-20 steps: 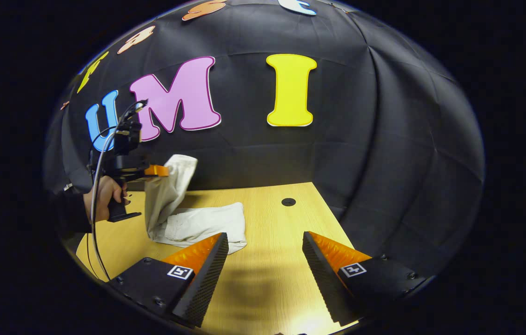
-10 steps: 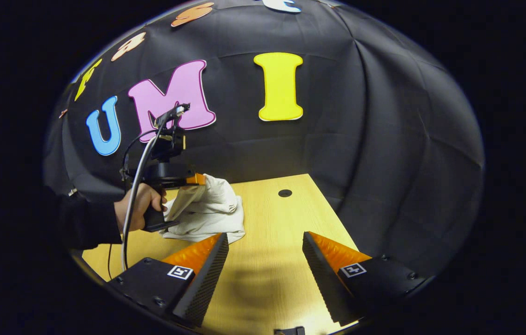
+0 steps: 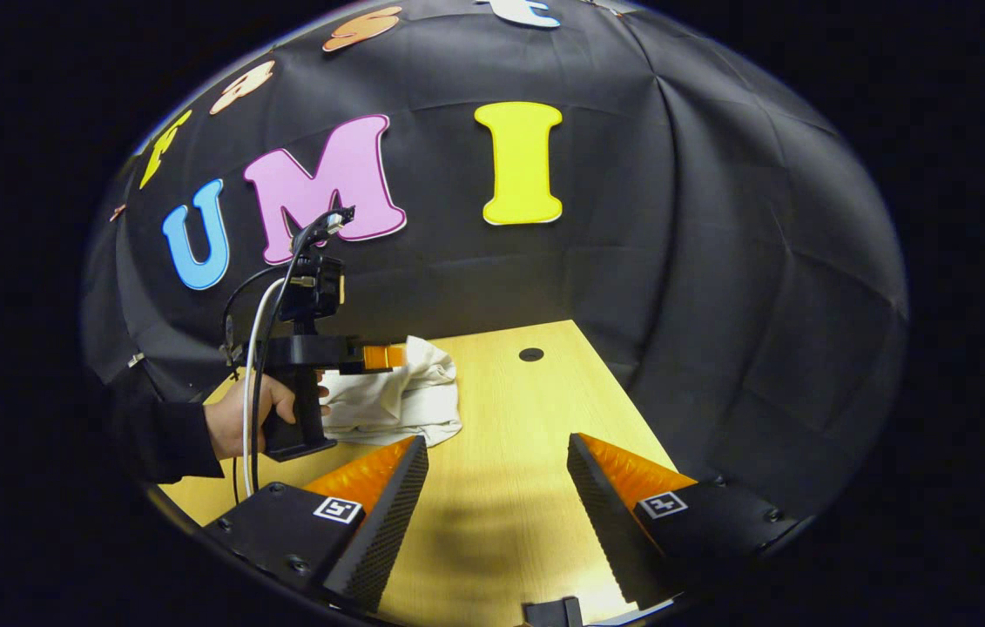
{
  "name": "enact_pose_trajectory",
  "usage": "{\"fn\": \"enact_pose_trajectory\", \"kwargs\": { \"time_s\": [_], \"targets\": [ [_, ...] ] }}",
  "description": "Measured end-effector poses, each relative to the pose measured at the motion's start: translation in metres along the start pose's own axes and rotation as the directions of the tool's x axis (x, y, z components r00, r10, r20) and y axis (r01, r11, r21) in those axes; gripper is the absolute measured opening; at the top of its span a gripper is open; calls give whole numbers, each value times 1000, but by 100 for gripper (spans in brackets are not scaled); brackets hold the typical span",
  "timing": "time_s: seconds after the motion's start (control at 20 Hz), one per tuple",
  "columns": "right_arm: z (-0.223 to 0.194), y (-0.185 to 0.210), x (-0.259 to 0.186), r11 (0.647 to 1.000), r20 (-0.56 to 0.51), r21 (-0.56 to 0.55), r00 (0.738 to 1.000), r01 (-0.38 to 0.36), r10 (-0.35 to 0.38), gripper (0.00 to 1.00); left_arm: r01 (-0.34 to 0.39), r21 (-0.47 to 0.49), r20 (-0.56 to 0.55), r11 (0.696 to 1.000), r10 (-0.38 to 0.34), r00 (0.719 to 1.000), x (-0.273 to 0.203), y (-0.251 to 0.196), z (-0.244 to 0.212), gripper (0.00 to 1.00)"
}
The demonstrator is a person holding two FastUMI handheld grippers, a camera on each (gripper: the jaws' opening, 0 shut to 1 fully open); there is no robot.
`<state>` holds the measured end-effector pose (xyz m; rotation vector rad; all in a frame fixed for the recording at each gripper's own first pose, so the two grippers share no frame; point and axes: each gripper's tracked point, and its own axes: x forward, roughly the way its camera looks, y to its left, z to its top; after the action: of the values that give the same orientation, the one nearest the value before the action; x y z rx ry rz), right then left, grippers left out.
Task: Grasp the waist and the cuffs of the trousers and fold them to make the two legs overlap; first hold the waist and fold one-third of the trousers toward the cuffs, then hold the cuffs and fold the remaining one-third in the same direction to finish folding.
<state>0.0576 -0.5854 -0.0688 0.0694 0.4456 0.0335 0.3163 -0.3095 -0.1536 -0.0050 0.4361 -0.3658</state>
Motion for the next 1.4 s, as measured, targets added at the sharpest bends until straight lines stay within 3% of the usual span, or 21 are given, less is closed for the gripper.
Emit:
{"fn": "enact_pose_trajectory", "kwargs": {
  "time_s": [0.05,0.15,0.45,0.65,0.85,1.1,1.4],
  "targets": [
    [1,6,-4,1000,7,-8,1000,-5,5,99,-6,6,9,1000,6,1000,-13,5,-2,87],
    [1,20,-13,1000,13,-28,1000,-10,10,99,-23,27,27,999,23,999,-47,20,-7,96],
    [5,75,-47,995,34,-81,998,-58,61,99,-87,39,159,995,80,984,-187,67,-6,96],
    [8,110,-73,992,73,-88,993,-87,94,99,-120,-35,259,992,125,958,-274,99,-10,96],
    [-3,130,-99,991,89,-85,989,-108,116,99,-184,-94,312,978,205,928,-347,128,-43,96],
    [-37,125,-117,993,61,-83,994,-85,90,99,-280,-112,241,953,300,923,-404,141,-109,96],
    [-62,138,-140,993,31,-59,994,-102,104,99,-224,-78,209,971,236,949,-432,120,-139,96]
  ]
}}
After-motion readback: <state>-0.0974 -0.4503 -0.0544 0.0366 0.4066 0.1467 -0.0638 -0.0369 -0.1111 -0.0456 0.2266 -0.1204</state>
